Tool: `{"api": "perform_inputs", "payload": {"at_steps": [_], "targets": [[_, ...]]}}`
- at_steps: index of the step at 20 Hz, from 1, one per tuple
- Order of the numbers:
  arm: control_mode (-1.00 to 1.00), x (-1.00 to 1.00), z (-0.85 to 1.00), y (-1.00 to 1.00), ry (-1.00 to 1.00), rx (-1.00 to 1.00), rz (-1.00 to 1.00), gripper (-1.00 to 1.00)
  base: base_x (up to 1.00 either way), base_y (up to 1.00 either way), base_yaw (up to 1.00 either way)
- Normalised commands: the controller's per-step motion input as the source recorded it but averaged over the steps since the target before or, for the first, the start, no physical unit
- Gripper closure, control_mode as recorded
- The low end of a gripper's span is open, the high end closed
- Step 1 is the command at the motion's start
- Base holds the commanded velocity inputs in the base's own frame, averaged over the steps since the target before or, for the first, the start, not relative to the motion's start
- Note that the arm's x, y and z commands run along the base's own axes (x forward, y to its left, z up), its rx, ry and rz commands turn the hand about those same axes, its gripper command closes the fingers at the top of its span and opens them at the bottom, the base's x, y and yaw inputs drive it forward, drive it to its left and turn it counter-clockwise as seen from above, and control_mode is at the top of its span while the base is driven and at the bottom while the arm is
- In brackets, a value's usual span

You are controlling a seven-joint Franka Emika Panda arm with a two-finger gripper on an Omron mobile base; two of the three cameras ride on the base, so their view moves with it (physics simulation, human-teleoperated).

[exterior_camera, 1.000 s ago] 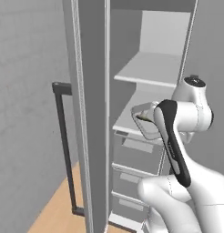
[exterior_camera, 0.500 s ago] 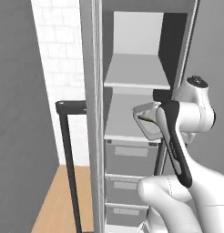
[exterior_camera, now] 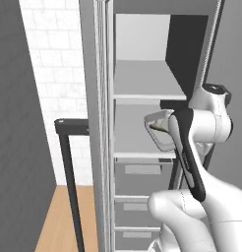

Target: Take the meat container that has the fish and place it on the second highest rack of the freezer. Then take the vegetable container that has the lemon and eggplant and place it on the highest rack of the freezer.

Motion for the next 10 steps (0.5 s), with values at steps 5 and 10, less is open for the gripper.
{"api": "perform_inputs", "payload": {"at_steps": [5, 10], "targets": [[1.00, 0.00, 0.00, 0.00, 0.00, 0.00, 0.00, 1.00, 0.18, 0.08, -0.09], [-1.00, 0.00, -0.02, 0.10, 0.00, -0.01, 0.00, 1.00, 0.02, 0.20, -0.04]]}}
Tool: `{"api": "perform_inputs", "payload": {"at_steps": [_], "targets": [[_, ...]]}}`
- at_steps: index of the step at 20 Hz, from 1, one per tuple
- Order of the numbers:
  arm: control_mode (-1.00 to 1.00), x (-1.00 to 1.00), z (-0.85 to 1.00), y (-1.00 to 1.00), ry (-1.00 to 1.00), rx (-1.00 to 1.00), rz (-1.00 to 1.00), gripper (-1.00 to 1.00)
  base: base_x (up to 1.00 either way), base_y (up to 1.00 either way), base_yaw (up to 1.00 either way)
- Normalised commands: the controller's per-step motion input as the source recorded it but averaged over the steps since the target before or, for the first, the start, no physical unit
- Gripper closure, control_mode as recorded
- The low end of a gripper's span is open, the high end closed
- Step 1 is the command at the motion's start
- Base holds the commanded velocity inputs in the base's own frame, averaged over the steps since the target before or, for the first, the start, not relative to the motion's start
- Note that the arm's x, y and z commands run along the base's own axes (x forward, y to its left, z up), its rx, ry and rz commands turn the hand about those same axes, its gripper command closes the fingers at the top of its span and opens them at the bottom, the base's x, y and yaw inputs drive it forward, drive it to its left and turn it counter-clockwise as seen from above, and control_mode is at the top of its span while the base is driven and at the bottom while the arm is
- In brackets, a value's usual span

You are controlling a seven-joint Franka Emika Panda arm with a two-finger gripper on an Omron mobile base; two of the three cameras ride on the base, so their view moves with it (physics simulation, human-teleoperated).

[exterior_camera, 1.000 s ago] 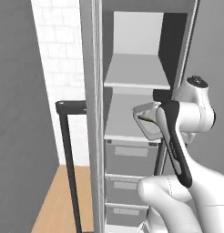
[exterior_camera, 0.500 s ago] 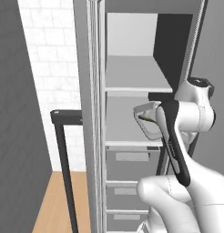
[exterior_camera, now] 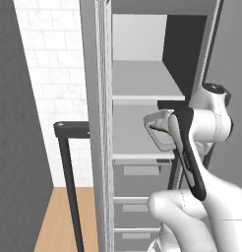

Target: Take the meat container that has the fish and place it on the second highest rack of the freezer. Then take the vegetable container that has the lemon and eggplant and place it on the highest rack of the freezer.

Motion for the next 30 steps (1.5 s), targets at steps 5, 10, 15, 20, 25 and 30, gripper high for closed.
{"api": "perform_inputs", "payload": {"at_steps": [5, 10, 15, 20, 25, 30], "targets": [[-1.00, 0.16, -0.26, 0.80, 0.00, -0.04, -0.08, 1.00, 0.00, 0.00, 0.00], [-1.00, 0.55, -0.29, 0.43, -0.01, 0.00, -0.29, 1.00, 0.00, 0.00, 0.00], [-1.00, 0.49, -0.41, 0.02, -0.01, 0.00, -0.32, 1.00, 0.00, 0.00, 0.00], [-1.00, 0.35, -0.35, -0.10, 0.00, 0.00, -0.20, 1.00, 0.00, 0.00, 0.00], [-1.00, 0.49, -0.33, -0.03, 0.00, 0.00, -0.08, 1.00, 0.00, 0.00, 0.00], [-1.00, 0.60, -0.39, 0.00, 0.00, 0.00, -0.04, 1.00, 0.00, 0.00, 0.00]]}}
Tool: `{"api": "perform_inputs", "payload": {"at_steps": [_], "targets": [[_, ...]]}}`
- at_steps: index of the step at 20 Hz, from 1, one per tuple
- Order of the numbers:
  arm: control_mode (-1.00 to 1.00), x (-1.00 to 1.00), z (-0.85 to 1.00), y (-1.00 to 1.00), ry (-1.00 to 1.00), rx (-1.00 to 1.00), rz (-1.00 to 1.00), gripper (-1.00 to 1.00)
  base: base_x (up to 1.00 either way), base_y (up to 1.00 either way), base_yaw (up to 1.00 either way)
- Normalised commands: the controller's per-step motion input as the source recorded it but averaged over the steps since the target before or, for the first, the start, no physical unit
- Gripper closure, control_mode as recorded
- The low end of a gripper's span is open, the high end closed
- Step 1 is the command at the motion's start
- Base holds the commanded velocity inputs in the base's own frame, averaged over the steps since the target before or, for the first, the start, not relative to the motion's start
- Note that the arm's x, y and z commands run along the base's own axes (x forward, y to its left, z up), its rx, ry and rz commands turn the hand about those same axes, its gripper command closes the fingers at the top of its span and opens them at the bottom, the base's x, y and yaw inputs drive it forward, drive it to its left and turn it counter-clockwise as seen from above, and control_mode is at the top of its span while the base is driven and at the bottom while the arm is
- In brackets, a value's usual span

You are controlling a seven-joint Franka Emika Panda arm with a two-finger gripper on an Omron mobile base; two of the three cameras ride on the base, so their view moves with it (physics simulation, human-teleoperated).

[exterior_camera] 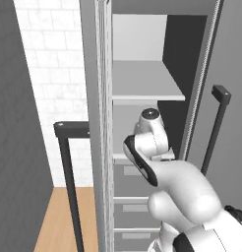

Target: Take the meat container that has the fish and place it on the second highest rack of the freezer. Then take the vegetable container that has the lemon and eggplant and place it on the highest rack of the freezer.

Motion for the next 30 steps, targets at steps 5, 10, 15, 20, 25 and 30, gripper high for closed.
{"api": "perform_inputs", "payload": {"at_steps": [5, 10, 15, 20, 25, 30], "targets": [[-1.00, 0.67, -0.39, 0.00, 0.00, 0.00, -0.02, 1.00, 0.00, 0.00, 0.00], [-1.00, 0.68, -0.04, 0.00, 0.00, 0.00, -0.03, 1.00, 0.00, 0.00, 0.00], [-1.00, 0.66, 0.00, -0.12, 0.02, 0.00, -0.01, 1.00, 0.00, 0.00, 0.00], [-1.00, 0.34, -0.37, -0.10, -0.01, 0.00, 0.00, 1.00, 0.00, 0.00, 0.00], [-1.00, 0.18, -0.33, -0.05, -0.03, 0.00, 0.00, 1.00, 0.00, 0.00, 0.00], [-1.00, 0.26, -0.15, 0.00, -0.02, 0.00, 0.00, 1.00, 0.00, 0.00, 0.00]]}}
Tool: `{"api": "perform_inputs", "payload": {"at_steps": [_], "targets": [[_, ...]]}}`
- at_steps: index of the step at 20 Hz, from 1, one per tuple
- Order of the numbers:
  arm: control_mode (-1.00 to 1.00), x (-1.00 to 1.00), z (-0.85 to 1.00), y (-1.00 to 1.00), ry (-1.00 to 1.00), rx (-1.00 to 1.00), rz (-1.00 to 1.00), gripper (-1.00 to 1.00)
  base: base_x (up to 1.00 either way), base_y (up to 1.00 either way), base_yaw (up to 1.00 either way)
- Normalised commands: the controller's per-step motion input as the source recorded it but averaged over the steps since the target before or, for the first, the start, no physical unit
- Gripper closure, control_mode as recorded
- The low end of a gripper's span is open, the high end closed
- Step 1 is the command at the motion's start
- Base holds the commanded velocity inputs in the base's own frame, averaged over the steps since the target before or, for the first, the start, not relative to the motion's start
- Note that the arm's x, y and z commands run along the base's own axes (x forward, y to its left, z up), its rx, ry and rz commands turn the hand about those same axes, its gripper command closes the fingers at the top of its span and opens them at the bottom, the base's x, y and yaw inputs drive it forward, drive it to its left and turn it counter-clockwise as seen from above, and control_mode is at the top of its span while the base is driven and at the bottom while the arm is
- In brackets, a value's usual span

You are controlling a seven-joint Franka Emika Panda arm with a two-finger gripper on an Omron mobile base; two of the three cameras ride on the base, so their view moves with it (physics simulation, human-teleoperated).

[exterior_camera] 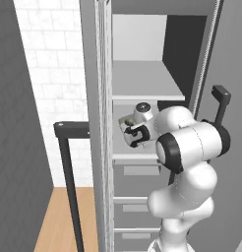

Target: Take the meat container that has the fish and place it on the second highest rack of the freezer. Then take the vegetable container that has the lemon and eggplant and place it on the highest rack of the freezer.

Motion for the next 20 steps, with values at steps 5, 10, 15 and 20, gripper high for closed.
{"api": "perform_inputs", "payload": {"at_steps": [5, 10, 15, 20], "targets": [[-1.00, 0.01, -0.05, 0.00, 0.00, 0.00, -0.01, 1.00, 0.00, 0.00, 0.00], [-1.00, 0.00, 0.00, 0.00, 0.00, 0.00, 0.00, 1.00, 0.00, 0.00, 0.00], [-1.00, 0.00, 0.00, 0.00, 0.00, 0.00, 0.00, -1.00, 0.00, 0.00, 0.00], [-1.00, 0.00, 0.00, 0.00, 0.00, 0.00, 0.00, -1.00, 0.00, 0.00, 0.00]]}}
